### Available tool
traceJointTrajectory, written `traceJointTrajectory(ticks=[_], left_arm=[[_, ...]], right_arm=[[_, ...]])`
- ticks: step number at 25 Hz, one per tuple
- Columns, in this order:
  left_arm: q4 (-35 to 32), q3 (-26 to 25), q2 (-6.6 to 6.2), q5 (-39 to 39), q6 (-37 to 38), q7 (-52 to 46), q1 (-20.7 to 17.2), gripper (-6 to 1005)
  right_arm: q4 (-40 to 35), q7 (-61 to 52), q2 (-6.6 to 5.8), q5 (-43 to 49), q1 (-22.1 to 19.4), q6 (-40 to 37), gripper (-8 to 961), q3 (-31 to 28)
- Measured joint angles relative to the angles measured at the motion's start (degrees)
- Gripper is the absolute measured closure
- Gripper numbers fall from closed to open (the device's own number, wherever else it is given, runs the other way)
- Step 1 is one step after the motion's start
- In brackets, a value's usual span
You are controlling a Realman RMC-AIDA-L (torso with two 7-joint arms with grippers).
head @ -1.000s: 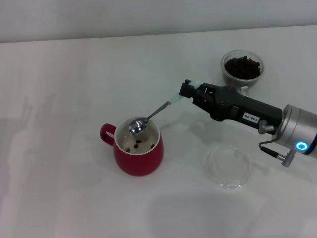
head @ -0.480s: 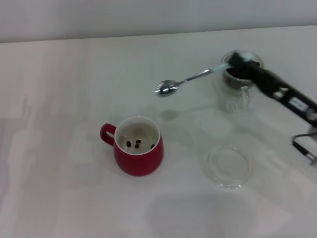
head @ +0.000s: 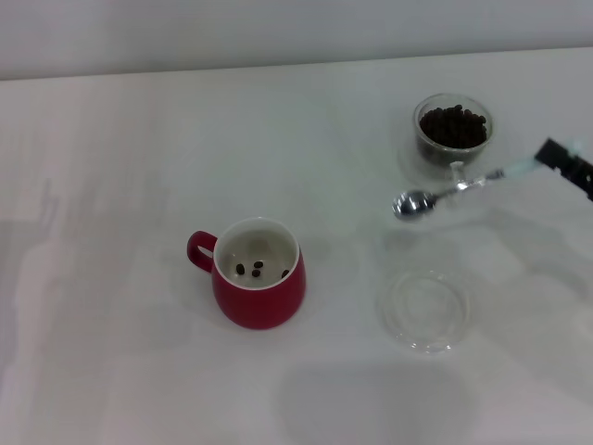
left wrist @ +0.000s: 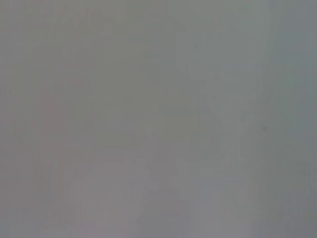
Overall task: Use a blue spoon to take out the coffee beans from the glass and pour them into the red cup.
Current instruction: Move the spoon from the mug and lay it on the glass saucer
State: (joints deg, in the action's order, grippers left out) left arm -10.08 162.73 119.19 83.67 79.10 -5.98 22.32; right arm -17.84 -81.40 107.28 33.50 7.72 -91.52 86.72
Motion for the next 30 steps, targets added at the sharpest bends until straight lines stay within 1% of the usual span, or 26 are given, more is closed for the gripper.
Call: traceJointTrajectory(ticks=[1,2,6,9,16,25,30], left_arm=[[0.07,-0.01,-0.01,0.0,0.0,0.0,0.0,199],[0.22,-0.02,-0.01,0.0,0.0,0.0,0.0,199],[0.66,-0.18,-0.01,0.0,0.0,0.0,-0.01,200],[0.68,-0.33,-0.01,0.0,0.0,0.0,0.04,199],[0.8,-0.4,-0.09,0.09,0.0,0.0,0.28,200],[1.47,-0.4,-0.1,0.35,0.0,0.0,0.73,199],[1.47,-0.4,-0.1,0.37,0.0,0.0,0.92,199]], right_arm=[[0.02,-0.27,-0.92,2.16,-0.33,0.23,698,-0.06],[0.02,-0.27,-0.92,2.16,-0.33,0.23,697,-0.06],[0.04,-1.06,-2.41,8.41,-0.09,1.02,696,-0.13],[0.07,-1.2,-2.4,10.43,0.04,2.28,695,-0.16],[0.09,-0.59,-1.74,11.71,0.31,5.58,693,-0.42],[0.87,-0.54,-2.04,12.22,0.63,7.06,690,-0.47],[1.46,-0.54,-2.07,14.13,1.04,7.52,688,-0.73]])
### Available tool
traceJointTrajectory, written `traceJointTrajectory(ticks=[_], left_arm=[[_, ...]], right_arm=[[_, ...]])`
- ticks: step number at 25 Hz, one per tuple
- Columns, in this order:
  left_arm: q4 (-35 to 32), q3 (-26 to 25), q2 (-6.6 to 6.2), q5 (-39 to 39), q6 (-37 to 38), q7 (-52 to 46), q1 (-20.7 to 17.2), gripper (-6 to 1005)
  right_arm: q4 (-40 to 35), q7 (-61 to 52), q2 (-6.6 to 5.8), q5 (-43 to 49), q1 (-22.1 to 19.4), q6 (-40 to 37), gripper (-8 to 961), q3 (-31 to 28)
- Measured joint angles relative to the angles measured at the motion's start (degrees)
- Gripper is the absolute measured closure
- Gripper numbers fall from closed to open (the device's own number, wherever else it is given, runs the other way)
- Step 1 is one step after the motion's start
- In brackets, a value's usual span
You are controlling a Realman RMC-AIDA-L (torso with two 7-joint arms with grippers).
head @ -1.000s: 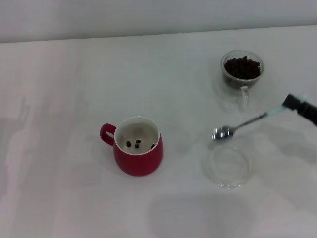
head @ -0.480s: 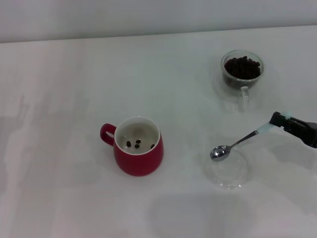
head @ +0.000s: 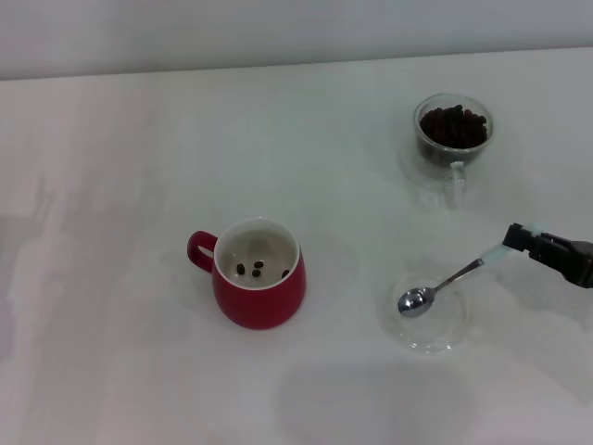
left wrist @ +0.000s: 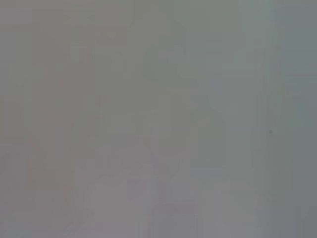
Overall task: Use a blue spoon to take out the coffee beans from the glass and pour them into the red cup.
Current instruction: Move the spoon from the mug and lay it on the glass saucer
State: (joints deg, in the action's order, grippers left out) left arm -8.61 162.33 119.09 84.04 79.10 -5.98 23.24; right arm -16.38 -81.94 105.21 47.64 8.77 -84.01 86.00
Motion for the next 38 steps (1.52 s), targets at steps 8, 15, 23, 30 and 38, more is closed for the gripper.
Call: traceJointTrajectory(ticks=[8,15,23,30,38], left_arm=[[-0.01,0.0,0.0,-0.14,0.0,0.0,0.13,200],[-0.01,0.0,0.06,-0.34,0.0,0.0,0.14,200],[-0.01,0.0,0.09,-0.37,0.0,0.0,0.14,199],[-0.01,0.0,0.09,-0.15,0.0,0.0,0.14,200],[-0.01,0.0,0.09,0.05,0.0,0.0,0.14,199]], right_arm=[[0.84,0.01,0.32,0.16,0.14,0.39,686,-0.03],[1.63,0.03,0.35,0.29,0.36,0.94,684,0.2],[1.78,-0.2,0.52,0.96,0.38,1.06,681,0.11],[2.18,-0.27,0.64,0.98,0.68,0.79,679,-0.05],[2.17,-0.04,0.88,0.97,0.99,1.22,676,-0.23]])
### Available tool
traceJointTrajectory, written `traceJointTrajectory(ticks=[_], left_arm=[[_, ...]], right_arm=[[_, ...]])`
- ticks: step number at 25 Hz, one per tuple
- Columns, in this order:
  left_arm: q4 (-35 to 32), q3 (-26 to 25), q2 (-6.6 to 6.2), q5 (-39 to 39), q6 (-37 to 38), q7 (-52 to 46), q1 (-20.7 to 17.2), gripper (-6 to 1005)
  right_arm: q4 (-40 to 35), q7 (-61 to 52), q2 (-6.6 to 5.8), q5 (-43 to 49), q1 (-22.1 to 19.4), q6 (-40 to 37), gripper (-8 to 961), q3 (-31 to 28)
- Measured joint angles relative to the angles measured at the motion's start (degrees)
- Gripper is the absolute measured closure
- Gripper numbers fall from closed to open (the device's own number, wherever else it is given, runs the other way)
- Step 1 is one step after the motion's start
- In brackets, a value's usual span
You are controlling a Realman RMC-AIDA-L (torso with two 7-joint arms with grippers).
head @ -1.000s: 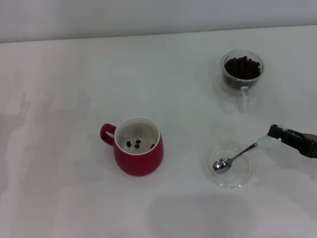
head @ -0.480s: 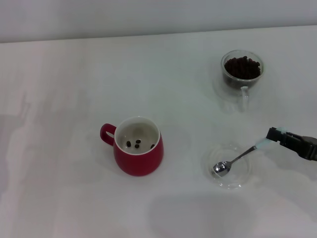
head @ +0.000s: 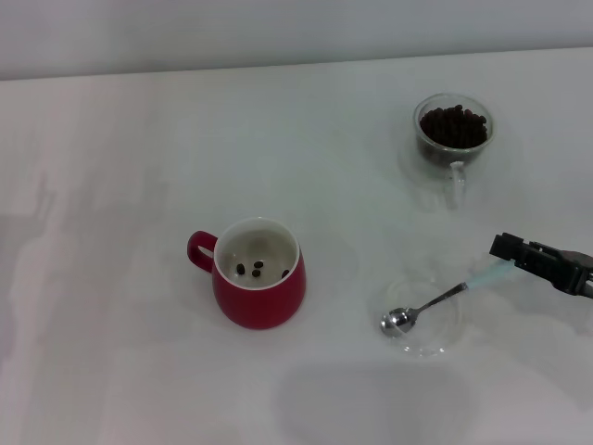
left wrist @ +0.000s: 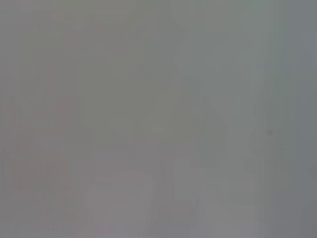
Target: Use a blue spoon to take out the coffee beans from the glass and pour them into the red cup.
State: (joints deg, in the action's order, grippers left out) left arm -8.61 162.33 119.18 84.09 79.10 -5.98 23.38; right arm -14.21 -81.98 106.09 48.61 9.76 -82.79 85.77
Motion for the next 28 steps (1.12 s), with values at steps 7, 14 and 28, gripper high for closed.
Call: traceJointTrajectory(ticks=[7,14,28], left_arm=[[0.0,0.0,0.0,0.1,-0.02,0.0,0.23,200],[0.0,0.0,0.02,0.11,-0.52,0.0,0.45,200],[-0.18,-0.09,0.19,0.2,-0.73,0.0,0.23,199]], right_arm=[[-0.03,0.02,-0.04,-0.45,-0.05,-0.07,618,-0.23],[-0.03,1.45,0.19,-0.21,-0.65,-0.34,579,-4.43],[-0.25,8.22,5.07,-0.49,-0.6,-8.31,548,-24.51]])
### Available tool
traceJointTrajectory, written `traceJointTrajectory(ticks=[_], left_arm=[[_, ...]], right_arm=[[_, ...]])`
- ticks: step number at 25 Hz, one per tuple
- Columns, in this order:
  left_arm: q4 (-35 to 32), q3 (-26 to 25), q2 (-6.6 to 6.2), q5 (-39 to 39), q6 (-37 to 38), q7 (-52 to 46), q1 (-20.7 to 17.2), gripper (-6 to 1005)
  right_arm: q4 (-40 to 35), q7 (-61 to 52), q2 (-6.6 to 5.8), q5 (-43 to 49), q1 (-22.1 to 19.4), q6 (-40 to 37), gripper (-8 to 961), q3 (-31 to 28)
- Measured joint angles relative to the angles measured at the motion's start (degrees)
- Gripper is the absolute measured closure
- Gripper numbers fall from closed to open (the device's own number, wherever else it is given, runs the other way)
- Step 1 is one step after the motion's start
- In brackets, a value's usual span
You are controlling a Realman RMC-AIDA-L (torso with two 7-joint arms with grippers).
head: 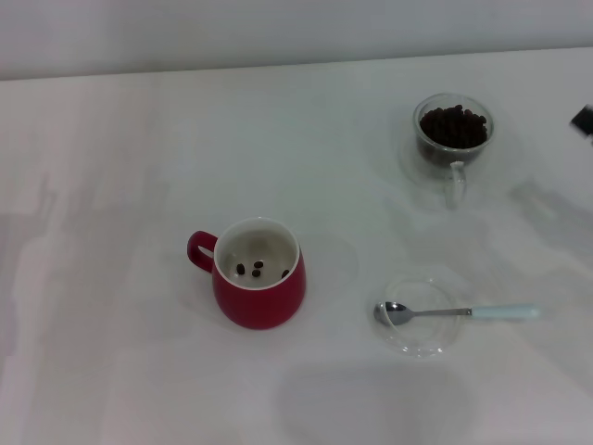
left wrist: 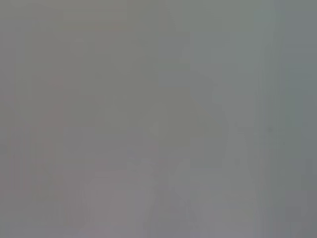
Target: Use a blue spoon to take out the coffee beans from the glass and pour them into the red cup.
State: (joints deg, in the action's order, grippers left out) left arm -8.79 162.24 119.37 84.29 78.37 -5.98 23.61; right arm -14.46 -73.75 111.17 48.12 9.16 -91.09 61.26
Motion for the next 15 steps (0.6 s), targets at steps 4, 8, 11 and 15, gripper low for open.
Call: traceJointTrajectory(ticks=[4,8,11,15], left_arm=[[-0.13,0.0,-0.01,0.0,0.0,0.0,-0.26,200],[-0.11,0.0,-0.01,0.0,-0.35,0.0,-0.39,200],[-0.24,0.0,-0.01,0.05,-0.58,0.0,-0.92,200],[-0.46,0.0,0.06,0.12,-0.59,0.0,-1.66,200]], right_arm=[[-0.19,13.59,2.56,-0.04,1.16,1.3,508,-8.11],[2.4,30.46,4.03,-0.52,3.9,7.13,467,-16.13],[4.75,40.18,4.06,-2.72,6.08,11.27,437,-17.4],[5.7,47.34,4.13,-4.57,7.1,14.17,284,-17.49]])
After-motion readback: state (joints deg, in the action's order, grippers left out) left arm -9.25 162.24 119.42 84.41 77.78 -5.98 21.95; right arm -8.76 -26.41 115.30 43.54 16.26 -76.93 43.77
